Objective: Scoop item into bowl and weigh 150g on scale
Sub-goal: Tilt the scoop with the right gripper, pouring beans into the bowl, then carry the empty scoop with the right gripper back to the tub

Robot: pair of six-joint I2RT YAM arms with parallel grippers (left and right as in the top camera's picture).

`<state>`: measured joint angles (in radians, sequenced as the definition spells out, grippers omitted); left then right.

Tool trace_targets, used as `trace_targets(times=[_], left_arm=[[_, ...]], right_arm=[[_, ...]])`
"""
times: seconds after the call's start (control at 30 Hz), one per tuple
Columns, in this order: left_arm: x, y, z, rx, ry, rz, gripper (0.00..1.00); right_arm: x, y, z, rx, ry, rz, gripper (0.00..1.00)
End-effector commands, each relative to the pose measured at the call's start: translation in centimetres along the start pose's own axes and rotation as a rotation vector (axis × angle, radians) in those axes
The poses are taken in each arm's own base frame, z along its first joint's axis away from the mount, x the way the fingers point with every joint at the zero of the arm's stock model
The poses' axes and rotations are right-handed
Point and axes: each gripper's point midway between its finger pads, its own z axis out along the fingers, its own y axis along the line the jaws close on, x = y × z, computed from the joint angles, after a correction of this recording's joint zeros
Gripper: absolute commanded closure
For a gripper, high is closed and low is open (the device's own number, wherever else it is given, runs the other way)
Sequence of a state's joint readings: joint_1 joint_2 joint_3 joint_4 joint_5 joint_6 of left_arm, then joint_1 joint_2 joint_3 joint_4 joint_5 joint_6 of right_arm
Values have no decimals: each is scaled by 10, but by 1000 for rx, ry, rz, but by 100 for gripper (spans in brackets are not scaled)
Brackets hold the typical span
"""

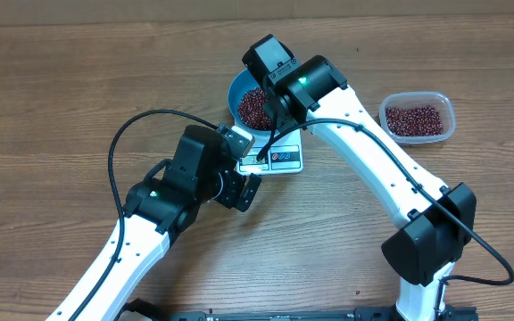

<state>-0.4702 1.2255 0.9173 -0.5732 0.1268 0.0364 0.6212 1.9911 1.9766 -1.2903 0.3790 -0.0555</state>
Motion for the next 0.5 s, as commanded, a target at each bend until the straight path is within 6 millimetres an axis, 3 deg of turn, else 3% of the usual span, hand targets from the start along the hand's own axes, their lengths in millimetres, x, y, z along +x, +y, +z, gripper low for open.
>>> trace_targets(times=[0.0, 0.17, 0.33, 0.47], left_arm=[[-8, 3, -3, -11, -18, 7, 0], [-8, 3, -3, -11, -18, 7, 0], [-8, 3, -3, -11, -18, 7, 0], [-8, 3, -3, -11, -18, 7, 0]], right_arm=[[-11, -9, -20, -75, -67, 58, 96], [-8, -32, -46, -179, -120, 137, 96], [13, -85, -78, -237, -165, 250, 96], [44, -133, -91, -205, -151, 371, 96]])
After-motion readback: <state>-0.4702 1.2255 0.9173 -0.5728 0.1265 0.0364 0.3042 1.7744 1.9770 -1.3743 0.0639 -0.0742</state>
